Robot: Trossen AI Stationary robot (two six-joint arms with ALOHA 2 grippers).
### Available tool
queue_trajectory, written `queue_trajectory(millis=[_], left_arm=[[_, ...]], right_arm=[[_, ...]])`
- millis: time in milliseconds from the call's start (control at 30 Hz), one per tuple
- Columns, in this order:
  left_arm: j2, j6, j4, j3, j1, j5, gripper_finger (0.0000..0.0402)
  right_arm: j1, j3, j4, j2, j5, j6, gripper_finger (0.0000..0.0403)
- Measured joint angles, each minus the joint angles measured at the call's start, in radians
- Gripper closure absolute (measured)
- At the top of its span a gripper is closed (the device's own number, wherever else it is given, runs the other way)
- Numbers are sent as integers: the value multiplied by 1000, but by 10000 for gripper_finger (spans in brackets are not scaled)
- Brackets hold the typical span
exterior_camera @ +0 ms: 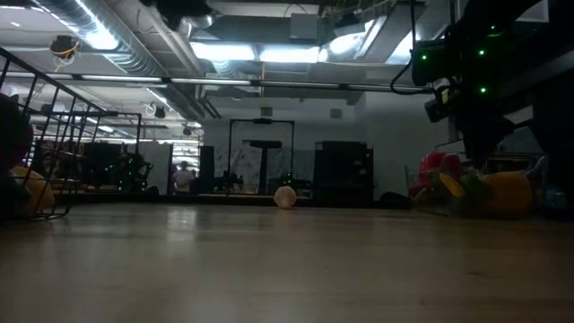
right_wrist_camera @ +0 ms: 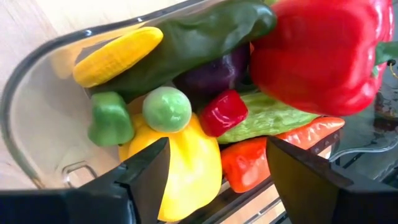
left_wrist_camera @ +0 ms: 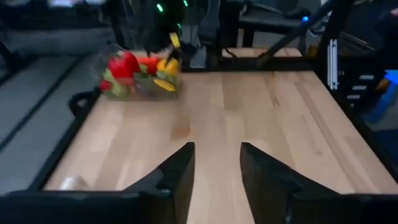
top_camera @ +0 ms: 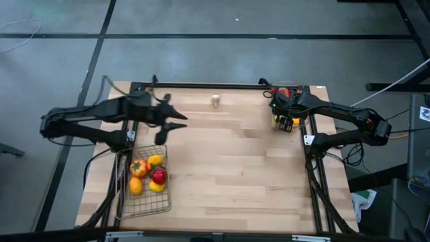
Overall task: Sort produce into baskets
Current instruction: Put the white garlic into the transparent bin
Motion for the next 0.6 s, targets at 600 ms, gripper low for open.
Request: queue_trajectory(millis=[600], left_arm=[[-501,-130,117,-383,-1,-24,399]], right_arm=[[0,267,-59,0,-105,241,139]])
